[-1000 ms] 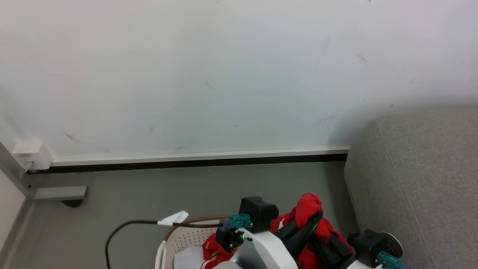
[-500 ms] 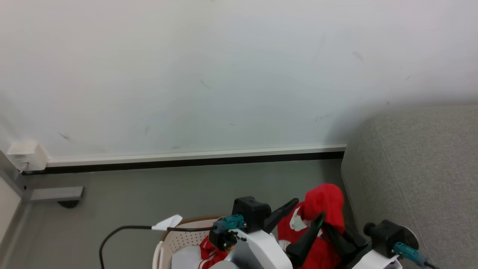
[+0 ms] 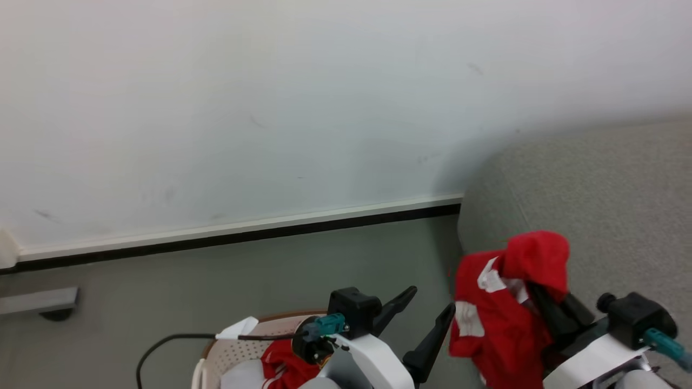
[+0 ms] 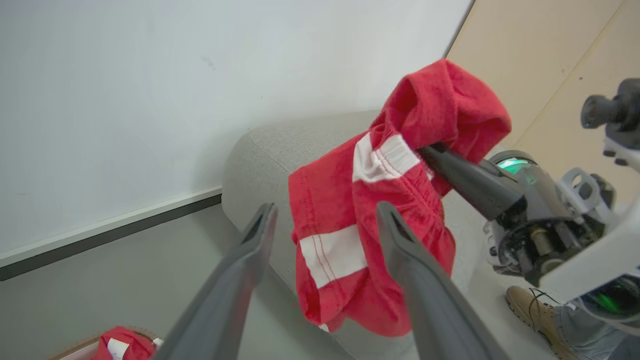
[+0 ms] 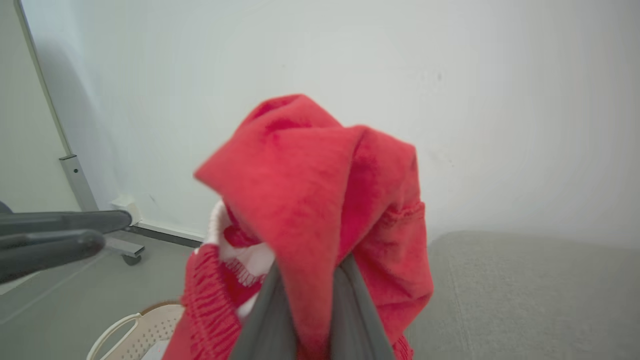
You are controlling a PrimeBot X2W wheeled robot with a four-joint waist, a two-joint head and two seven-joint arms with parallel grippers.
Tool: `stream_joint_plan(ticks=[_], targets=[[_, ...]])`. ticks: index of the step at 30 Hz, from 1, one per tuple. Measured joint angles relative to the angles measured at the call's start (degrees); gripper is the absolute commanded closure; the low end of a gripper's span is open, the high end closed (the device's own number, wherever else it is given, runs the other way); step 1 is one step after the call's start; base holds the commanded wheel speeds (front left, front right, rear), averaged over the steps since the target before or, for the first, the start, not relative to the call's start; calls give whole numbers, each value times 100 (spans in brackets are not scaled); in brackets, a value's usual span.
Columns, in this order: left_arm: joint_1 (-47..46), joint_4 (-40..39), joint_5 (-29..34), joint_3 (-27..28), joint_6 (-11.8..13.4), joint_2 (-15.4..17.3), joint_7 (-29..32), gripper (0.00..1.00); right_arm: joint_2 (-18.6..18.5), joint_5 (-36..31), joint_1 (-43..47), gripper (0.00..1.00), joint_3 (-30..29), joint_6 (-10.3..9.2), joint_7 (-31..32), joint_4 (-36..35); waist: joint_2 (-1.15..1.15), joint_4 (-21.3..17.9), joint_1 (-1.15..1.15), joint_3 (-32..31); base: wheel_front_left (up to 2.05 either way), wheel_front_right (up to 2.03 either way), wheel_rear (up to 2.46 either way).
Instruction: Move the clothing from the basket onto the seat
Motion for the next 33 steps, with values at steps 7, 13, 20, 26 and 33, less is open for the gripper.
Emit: stream_joint_plan(ticks=[7,13,20,26,33], targets=[[-88,165,1,-51,-5,-22,-99,0,-257,-44,132,100,-512,0,53,-324,0,-370,0,149,0,0,0],[-245,218,1,-108,-7,-44,-111,0,-309,-103,170,100,-850,0,86,-502,0,-577,0,380,0,0,0],[-659,203,169,-163,-7,-51,-40,0,-316,-189,12,100,-1346,0,66,-494,0,-600,0,879,0,0,0],[-1389,111,379,-142,-21,48,210,0,-357,-207,-896,100,-2114,0,9,-261,0,-507,1,1648,0,0,0],[-2312,27,713,-85,-78,82,293,0,-884,-181,-2310,100,-3092,0,-1,523,0,-291,2,2734,0,0,0]])
